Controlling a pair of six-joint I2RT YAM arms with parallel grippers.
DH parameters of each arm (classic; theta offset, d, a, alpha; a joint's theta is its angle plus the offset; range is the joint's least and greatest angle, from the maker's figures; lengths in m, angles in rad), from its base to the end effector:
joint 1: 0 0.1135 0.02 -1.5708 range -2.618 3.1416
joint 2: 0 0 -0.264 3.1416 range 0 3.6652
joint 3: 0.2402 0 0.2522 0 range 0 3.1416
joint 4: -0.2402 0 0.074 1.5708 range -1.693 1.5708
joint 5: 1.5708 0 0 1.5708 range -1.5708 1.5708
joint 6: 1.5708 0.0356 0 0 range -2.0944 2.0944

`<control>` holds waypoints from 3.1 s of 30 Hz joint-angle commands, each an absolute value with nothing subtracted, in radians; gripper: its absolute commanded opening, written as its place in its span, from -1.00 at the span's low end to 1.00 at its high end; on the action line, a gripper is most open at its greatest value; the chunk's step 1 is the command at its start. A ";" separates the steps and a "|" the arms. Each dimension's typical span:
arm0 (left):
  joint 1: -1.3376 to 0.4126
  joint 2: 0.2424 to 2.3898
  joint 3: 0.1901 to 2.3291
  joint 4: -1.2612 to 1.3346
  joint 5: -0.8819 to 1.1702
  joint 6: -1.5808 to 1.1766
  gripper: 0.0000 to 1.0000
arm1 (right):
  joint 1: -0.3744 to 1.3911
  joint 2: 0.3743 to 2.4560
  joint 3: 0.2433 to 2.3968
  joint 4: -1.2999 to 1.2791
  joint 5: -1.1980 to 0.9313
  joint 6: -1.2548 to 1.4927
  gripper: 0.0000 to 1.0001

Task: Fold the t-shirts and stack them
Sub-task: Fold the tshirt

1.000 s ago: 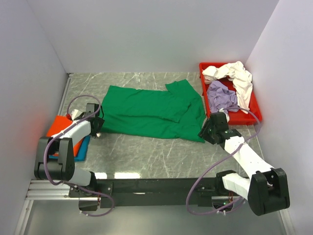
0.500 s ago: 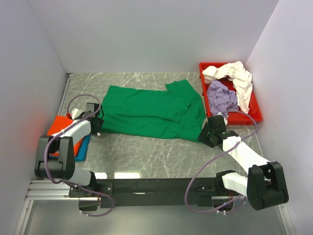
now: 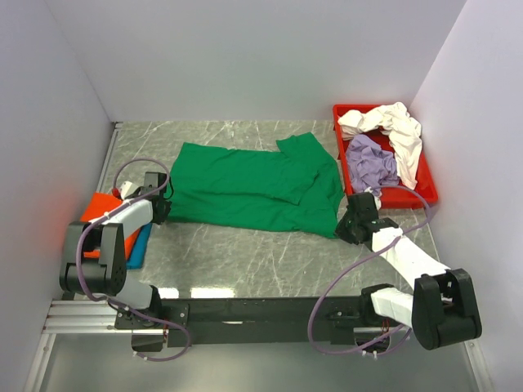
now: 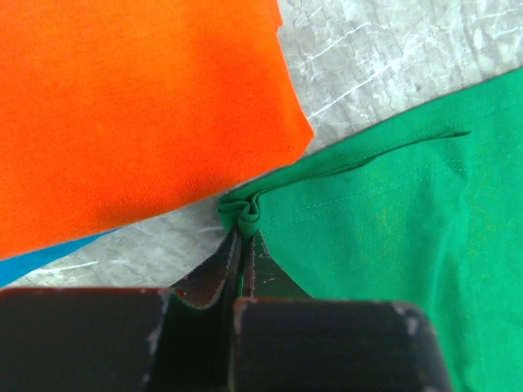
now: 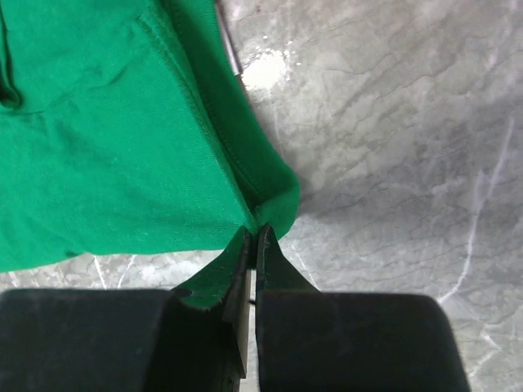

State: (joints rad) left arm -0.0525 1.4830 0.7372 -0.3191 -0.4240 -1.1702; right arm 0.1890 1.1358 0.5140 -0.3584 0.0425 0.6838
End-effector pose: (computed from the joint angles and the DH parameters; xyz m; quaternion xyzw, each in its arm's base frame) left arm 0.2695 0.0005 0.1612 -0.5465 0.7746 0.0264 0.3173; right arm 0.2005 0.0368 0.1680 0.2402 0.9259 0.1046 0.2723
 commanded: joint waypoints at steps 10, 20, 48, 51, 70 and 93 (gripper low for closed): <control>-0.003 1.353 0.776 -0.385 -0.446 -1.175 -0.99 | 0.118 0.922 0.595 -0.550 0.175 0.712 -1.00; -0.003 1.247 0.698 -0.425 -0.405 -1.207 -0.99 | 0.081 0.741 0.554 -0.679 0.046 0.801 -1.00; -0.055 1.054 0.729 -0.485 -0.269 -1.045 0.54 | 0.233 0.760 0.592 -0.485 -0.077 0.798 0.39; -0.132 1.087 0.733 -0.445 -0.253 -1.060 0.54 | 0.323 0.909 0.624 -0.392 -0.002 0.828 0.24; -0.282 1.281 0.756 -0.345 -0.202 -1.066 0.52 | 0.477 1.390 0.666 -0.058 0.005 0.896 -0.02; -0.284 1.273 0.776 -0.371 -0.213 -1.046 0.51 | 0.502 1.519 0.784 -0.081 0.044 0.890 -0.96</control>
State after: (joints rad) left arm -0.2787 1.2881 0.7403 -0.3721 -0.2070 -1.0607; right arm 0.4934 1.5051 0.7162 -0.0853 0.0101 0.9104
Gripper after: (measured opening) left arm 0.757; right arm 0.029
